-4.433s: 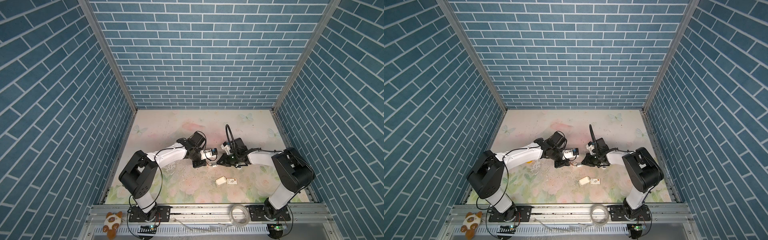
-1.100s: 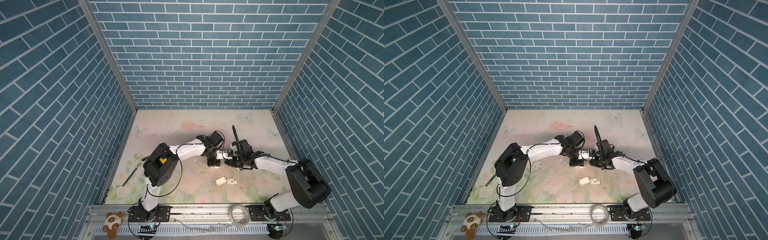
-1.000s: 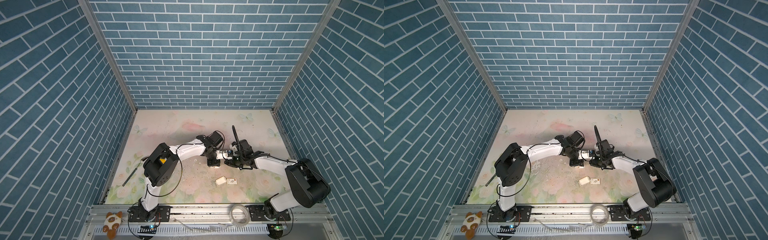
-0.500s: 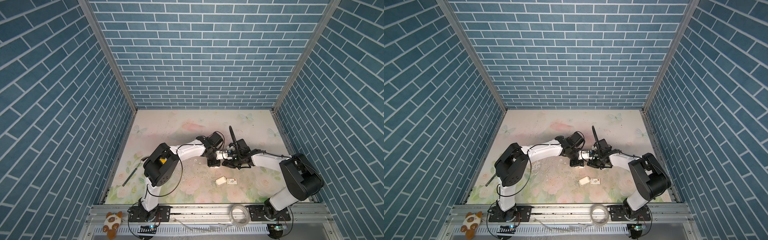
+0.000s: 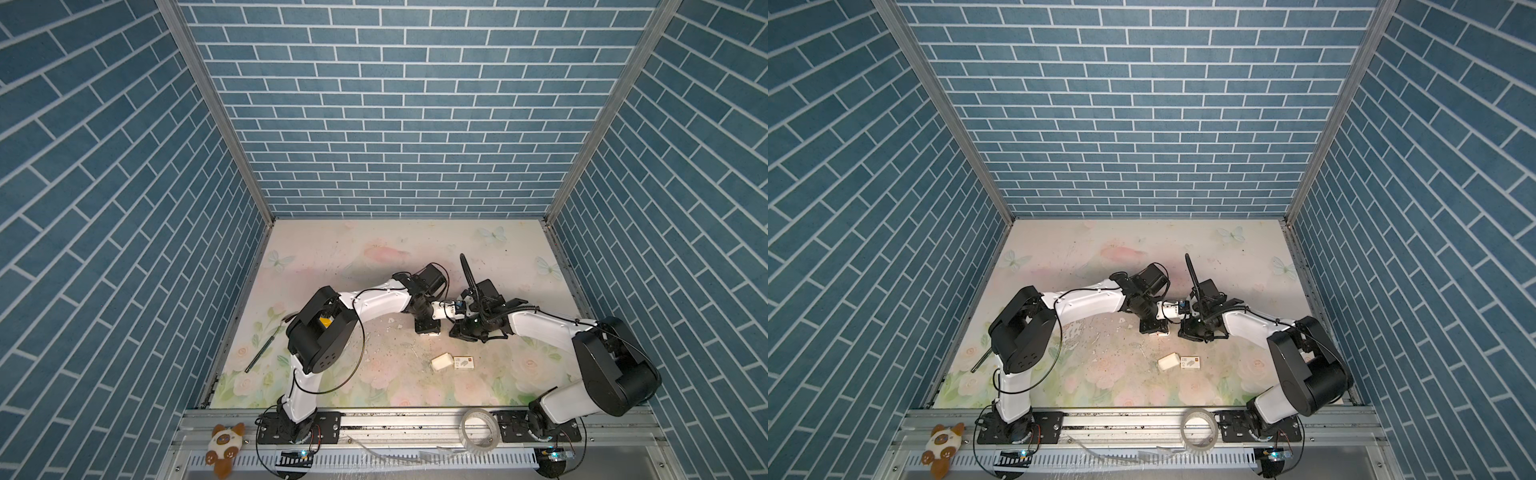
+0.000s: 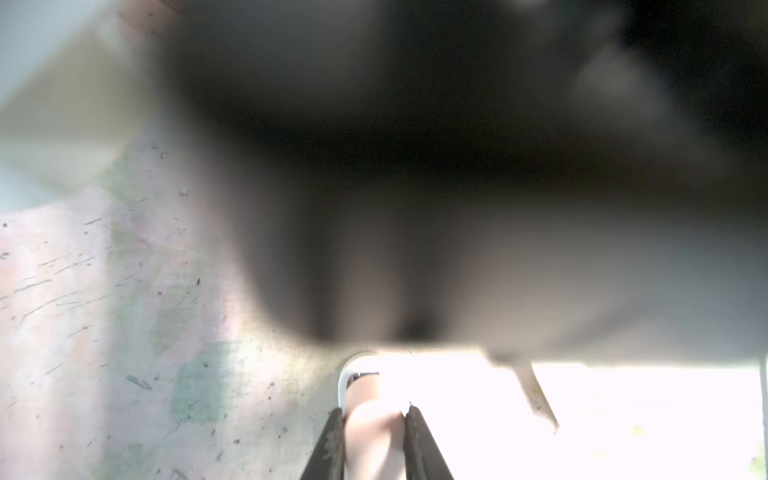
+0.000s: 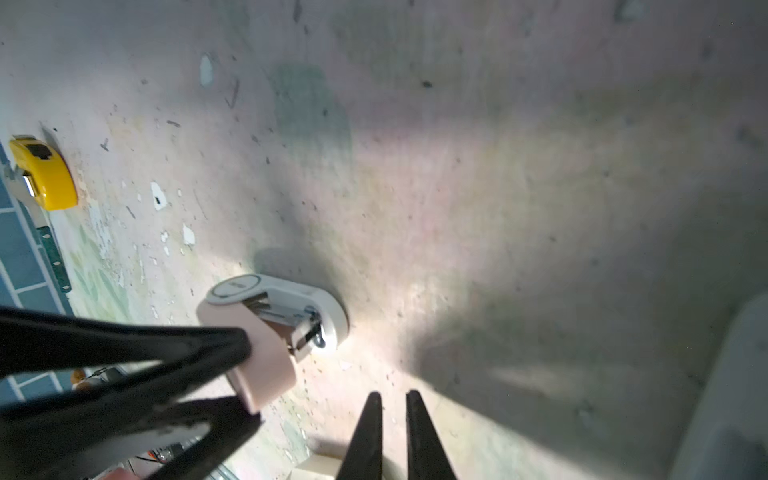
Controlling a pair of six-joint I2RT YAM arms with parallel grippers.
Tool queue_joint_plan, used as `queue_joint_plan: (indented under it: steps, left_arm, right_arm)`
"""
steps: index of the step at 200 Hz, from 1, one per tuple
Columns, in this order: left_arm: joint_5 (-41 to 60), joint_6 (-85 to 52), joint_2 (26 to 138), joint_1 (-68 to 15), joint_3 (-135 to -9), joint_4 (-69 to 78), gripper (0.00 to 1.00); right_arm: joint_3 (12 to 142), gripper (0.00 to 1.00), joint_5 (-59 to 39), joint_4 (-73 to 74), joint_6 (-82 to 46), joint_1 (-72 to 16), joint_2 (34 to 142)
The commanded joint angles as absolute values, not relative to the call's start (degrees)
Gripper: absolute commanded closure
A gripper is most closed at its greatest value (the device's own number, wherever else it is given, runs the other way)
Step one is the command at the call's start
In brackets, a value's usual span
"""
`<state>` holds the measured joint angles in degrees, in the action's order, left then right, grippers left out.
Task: Load the staples into the stapler
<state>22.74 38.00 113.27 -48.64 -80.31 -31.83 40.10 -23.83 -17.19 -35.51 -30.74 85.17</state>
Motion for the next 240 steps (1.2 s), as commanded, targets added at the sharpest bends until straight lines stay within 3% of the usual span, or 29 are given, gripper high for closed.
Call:
queue_joint_plan:
  steps: [1,179,240]
  left_arm:
    - [18.0,37.9,115.0,-48.3,-77.7,-38.5,0.92]
    - [17.0,37.9,116.8,-48.4,-78.8,-40.4,0.93]
    - [14.8,37.7,119.9,-49.4,-81.7,-43.6,0.93]
  right_arm:
    - [39.8,0.85,-21.8,-20.5,-32.8,-31.0,82.6]
    - [37.7,0.86,-16.9,-28.2,-35.4,-31.0,74.4]
    - [35.2,0.88,-5.4,-34.6,-41.9,-30.9,64.8]
